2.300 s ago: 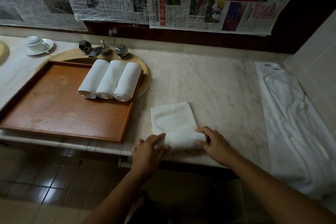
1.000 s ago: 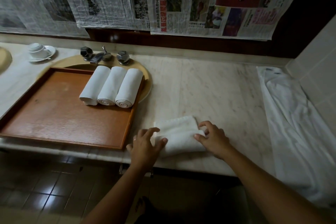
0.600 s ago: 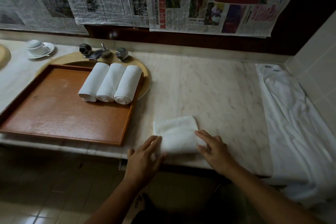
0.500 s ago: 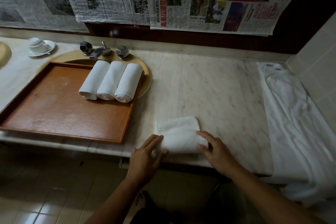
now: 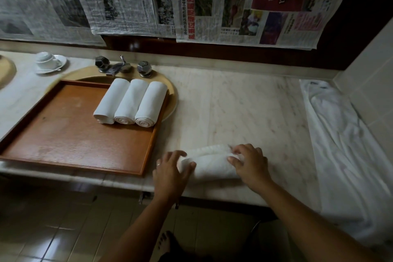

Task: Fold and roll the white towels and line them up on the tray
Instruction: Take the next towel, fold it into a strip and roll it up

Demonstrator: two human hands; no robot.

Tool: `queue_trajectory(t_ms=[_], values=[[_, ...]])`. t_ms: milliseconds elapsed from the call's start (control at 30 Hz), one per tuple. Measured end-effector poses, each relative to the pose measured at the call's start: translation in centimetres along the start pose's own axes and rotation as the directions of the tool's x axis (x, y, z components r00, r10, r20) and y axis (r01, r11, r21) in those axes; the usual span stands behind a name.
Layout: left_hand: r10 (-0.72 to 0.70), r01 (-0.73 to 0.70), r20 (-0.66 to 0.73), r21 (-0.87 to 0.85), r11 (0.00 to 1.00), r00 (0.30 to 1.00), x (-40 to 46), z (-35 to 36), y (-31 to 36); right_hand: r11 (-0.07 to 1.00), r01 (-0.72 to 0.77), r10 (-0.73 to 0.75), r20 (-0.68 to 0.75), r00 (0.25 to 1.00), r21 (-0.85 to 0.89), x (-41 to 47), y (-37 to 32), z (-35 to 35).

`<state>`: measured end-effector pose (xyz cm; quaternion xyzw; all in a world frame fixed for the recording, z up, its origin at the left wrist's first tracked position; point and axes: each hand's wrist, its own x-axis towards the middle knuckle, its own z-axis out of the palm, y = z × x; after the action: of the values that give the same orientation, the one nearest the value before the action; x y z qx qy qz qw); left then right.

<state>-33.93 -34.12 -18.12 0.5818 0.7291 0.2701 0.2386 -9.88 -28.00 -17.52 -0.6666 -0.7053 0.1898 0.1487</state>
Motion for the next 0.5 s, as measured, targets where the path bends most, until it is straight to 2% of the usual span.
queue_trajectory(t_ms=[67,133,200,267,333,433,500], values=[[0.096,-0.092,-0.05,0.078,0.993,0.994,-0.6,0.3,0.3,0.992,0.118,-0.12,-0.061,0.991,-0.035,-0.8,0.1,0.4],[0.175,-0.165,-0.06,0.143,0.976,0.983,-1.2,0.1,0.4,0.984,0.18,-0.18,-0.067,0.981,-0.019,-1.7,0.7,0.4],[0.236,-0.231,0.004,0.223,0.947,0.972,-1.9,-0.3,0.1,0.987,0.156,-0.157,0.012,0.988,0.045,-2.7,1.5,0.1],[0.222,-0.245,0.113,0.261,0.934,0.968,-2.6,-0.4,-0.4,0.988,0.066,-0.085,0.138,0.987,0.137,-3.9,2.4,0.1],[0.182,-0.213,0.18,0.173,0.962,0.967,-3.3,-0.1,-1.1,0.982,-0.015,-0.027,0.219,0.975,0.188,-4.6,2.8,0.1],[0.131,-0.113,0.201,-0.097,0.989,0.971,-3.7,0.2,-2.1,0.963,-0.087,0.013,0.279,0.96,0.255,-4.4,2.9,-0.3],[0.089,-0.057,0.21,-0.15,0.987,0.974,-3.4,-0.1,-2.0,0.952,-0.115,0.018,0.322,0.947,0.283,-3.9,2.7,-0.9]])
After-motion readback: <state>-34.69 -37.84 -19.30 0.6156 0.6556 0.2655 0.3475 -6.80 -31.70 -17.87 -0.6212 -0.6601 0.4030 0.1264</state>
